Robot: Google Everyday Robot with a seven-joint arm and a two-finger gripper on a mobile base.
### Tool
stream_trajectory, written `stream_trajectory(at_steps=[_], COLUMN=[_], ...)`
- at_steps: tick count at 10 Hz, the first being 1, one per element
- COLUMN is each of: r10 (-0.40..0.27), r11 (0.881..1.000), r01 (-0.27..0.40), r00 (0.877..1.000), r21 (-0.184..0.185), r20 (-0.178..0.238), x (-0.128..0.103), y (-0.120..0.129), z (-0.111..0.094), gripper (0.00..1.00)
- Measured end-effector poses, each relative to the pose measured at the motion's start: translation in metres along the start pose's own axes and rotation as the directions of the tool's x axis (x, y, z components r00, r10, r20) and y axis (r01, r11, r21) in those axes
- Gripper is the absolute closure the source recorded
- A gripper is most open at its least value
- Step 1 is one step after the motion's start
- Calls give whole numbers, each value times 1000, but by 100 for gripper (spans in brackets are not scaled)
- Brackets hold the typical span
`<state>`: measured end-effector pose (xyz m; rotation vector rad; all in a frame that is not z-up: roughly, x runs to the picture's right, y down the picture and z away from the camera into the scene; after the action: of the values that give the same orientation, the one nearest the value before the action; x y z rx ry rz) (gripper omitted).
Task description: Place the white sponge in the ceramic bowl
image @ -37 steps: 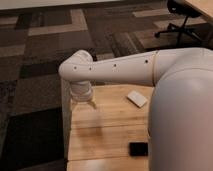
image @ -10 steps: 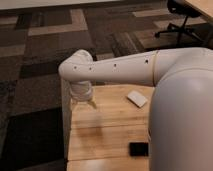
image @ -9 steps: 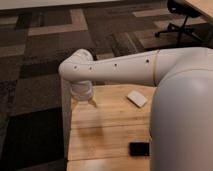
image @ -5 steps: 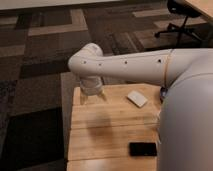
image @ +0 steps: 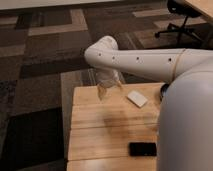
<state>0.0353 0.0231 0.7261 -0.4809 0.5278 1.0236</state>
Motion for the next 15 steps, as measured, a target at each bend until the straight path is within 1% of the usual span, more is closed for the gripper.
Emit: stream_trajectory(at_steps=[10, 13, 14, 15], r10=[-7, -13, -21, -49], r11=[1000, 999, 998, 996], r01=[7, 13, 21, 48], r00=[1000, 1000, 1000, 999], r21=[5, 48, 63, 81], r20=[-3, 3, 3, 3], x=[-1, 0, 3, 9], y=[-1, -17, -25, -39], z=[1, -8, -10, -10], gripper=[35, 35, 35, 35])
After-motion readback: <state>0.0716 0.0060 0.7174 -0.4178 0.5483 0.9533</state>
